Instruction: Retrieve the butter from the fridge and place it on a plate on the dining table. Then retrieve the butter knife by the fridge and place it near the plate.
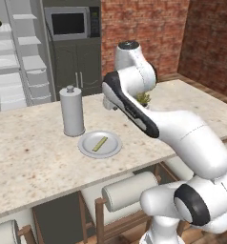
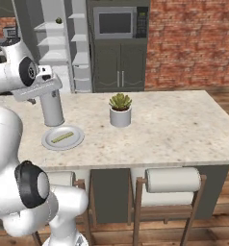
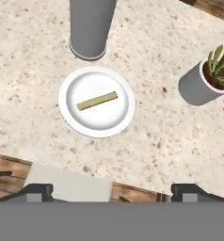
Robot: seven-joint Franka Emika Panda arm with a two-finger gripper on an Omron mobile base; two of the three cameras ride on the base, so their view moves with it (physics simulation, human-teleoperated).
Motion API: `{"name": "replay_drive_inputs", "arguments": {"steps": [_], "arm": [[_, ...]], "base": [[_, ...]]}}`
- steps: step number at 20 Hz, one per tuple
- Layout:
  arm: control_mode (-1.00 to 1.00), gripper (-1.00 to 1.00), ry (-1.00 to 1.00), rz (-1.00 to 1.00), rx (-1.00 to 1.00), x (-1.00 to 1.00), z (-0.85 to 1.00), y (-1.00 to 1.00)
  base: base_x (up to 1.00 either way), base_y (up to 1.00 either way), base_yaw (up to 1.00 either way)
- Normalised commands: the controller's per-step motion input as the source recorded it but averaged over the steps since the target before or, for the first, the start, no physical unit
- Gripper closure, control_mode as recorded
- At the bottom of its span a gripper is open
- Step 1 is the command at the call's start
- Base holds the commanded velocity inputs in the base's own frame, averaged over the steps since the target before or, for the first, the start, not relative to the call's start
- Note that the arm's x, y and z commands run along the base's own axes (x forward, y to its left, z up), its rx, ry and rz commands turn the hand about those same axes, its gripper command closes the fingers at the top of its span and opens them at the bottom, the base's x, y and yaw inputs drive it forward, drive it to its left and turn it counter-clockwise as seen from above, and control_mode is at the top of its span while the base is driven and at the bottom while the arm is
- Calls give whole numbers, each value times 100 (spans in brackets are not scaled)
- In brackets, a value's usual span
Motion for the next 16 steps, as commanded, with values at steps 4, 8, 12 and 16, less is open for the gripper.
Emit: {"name": "replay_drive_inputs", "arguments": {"steps": [4, 8, 12, 16], "arm": [[-100, -100, -7, 5, 45, -61, 27, -61], [-100, -100, 13, -12, 25, -27, 13, -37], [-100, -100, 20, -17, -3, 0, 0, -1], [-100, -100, 25, -13, -13, 0, 20, 7]], "base": [[0, 0, 0], [0, 0, 0], [0, 0, 0], [0, 0, 0]]}}
